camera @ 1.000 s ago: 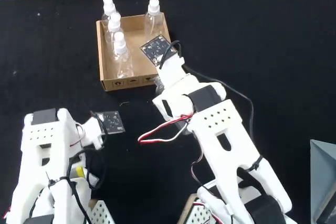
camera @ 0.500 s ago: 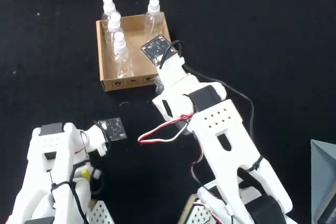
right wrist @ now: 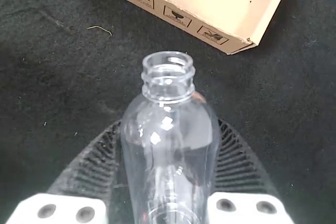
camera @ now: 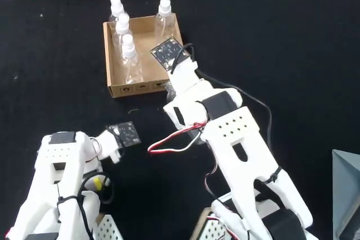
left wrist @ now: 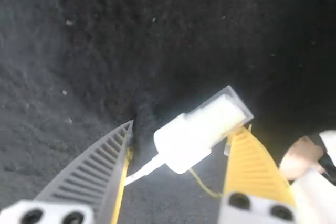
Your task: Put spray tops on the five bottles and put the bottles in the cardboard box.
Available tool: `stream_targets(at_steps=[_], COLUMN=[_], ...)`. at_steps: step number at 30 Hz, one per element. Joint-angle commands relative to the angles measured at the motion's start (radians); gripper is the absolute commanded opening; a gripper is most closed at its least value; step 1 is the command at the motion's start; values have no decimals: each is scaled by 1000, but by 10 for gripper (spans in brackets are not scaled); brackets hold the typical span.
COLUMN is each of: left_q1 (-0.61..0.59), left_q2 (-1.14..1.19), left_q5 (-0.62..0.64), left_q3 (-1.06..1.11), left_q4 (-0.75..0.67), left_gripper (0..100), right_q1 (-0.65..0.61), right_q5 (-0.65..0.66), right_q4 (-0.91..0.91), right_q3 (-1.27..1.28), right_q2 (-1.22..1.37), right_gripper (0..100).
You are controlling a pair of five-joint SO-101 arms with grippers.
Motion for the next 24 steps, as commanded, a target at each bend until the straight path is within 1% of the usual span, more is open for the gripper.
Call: stream_targets(at_steps=[1, 5, 8, 16, 21, 24], left_q1=[65, 94, 99, 99, 99, 93], left_q2=[-12, -8, -6, -15, -18, -18], left_q5=[-44, -110, -132, -133, -126, -124], left_q3=[-8, -8, -7, 38, 36, 36], left_q4=[-25, -25, -26, -26, -25, -21], left_gripper=[259, 212, 184, 166, 27, 34], right_q1=[25, 23, 23, 23, 23, 23], right_q5=[2, 2, 2, 2, 2, 2], right_q4=[-25, -25, -25, -25, -25, -25], right_q3=[-13, -13, -13, -12, -12, -12], right_q2=[-44, -45, -47, -48, -48, -48], right_gripper=[113, 113, 113, 113, 113, 113])
